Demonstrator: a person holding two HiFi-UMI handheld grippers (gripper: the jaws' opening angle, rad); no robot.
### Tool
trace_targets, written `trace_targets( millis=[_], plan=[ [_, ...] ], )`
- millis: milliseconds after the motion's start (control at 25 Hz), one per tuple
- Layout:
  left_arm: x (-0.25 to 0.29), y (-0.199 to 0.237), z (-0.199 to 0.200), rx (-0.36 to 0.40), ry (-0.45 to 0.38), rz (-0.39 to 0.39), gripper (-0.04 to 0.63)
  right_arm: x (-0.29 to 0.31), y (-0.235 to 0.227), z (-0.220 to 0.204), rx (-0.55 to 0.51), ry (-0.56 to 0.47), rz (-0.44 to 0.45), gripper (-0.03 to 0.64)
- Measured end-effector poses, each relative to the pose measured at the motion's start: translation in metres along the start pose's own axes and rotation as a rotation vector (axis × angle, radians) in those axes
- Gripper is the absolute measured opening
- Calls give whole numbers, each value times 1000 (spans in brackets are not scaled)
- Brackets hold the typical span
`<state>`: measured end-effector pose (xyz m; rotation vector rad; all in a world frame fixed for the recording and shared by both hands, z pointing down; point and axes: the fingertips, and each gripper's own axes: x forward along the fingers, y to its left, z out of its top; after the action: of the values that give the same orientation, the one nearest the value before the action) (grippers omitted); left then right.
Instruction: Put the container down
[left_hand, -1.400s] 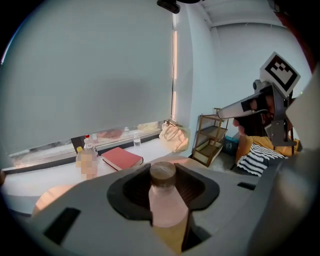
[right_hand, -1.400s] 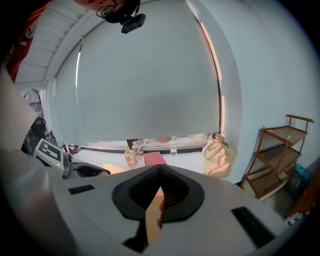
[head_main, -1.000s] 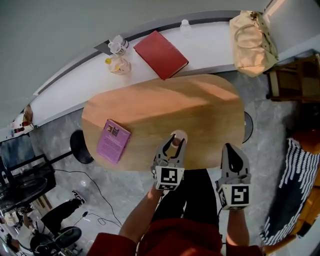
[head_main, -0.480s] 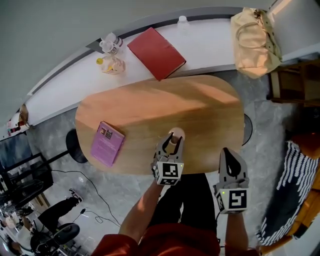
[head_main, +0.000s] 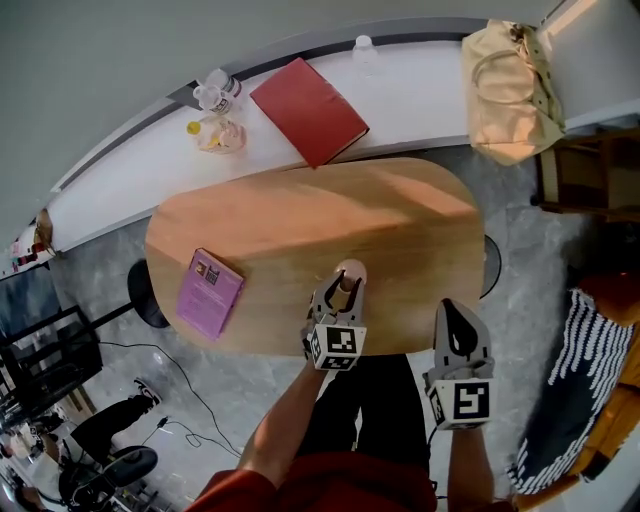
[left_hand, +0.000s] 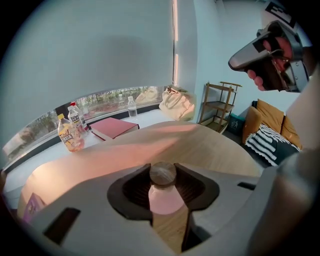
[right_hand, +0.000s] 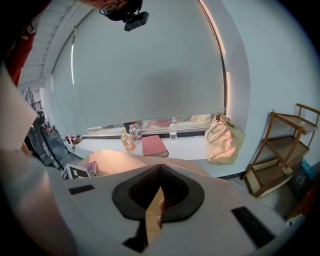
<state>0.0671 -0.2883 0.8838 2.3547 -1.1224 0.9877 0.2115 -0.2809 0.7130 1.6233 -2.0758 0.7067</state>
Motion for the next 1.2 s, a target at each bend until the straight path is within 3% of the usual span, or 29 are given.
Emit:
trace_targets(
  millis=[480,760,1200],
  plan=[
    [4,-7,-8,56,42,-5,149,8,-2,11,-9,-8,20,-5],
    [-2,-17,-11,98,75,-74,235,5,-1,23,-17,-15,29,-5],
    [-41,4,38,103,29,-27,244,-10,-2,71,-44,-65,57,-5]
  ],
)
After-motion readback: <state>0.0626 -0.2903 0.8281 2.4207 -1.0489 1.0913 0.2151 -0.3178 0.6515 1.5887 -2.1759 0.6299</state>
